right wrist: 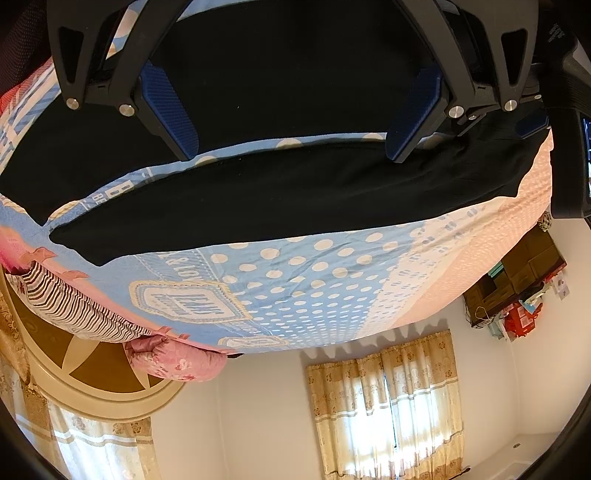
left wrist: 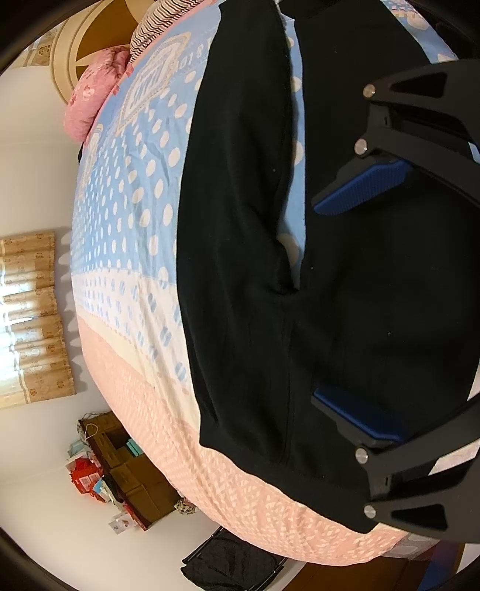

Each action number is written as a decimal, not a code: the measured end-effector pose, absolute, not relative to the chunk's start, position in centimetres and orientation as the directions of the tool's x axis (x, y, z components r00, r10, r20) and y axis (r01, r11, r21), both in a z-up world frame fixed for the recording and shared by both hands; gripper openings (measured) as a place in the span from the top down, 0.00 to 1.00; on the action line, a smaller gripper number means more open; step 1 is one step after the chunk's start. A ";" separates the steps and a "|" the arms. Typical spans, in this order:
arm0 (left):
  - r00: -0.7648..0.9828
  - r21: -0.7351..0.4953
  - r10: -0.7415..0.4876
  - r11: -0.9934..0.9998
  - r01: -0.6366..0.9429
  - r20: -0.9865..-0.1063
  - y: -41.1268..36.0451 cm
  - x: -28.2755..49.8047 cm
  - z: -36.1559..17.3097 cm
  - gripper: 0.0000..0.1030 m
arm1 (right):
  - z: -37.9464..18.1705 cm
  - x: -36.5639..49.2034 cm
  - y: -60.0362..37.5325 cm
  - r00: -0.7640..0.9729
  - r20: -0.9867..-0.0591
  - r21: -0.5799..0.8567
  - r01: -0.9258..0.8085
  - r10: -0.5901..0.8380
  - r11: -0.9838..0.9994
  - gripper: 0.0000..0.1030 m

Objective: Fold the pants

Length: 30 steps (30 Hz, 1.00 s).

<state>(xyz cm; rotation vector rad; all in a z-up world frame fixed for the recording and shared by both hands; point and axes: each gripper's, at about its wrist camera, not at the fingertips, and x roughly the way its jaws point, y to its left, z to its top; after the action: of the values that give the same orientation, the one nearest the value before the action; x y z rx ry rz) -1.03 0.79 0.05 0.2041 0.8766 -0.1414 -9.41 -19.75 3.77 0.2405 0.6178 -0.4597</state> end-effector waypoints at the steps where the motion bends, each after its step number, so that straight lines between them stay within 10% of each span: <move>1: 0.633 0.120 -0.039 0.971 0.207 -0.773 0.8 -1.1 0.1 0.07 | 3.8 -9.4 -19.7 0.720 -0.605 0.081 0.482 -0.342 0.872 0.01; 30: 0.630 0.122 -0.041 0.969 0.213 -0.775 0.4 -1.2 0.1 0.07 | 3.5 -9.5 -19.3 0.717 -0.612 0.085 0.481 -0.335 0.873 0.01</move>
<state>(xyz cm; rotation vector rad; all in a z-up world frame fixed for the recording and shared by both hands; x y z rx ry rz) -1.20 0.41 0.13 0.2103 0.8788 -0.1467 -9.49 -19.34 3.48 0.2462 0.6250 -0.4564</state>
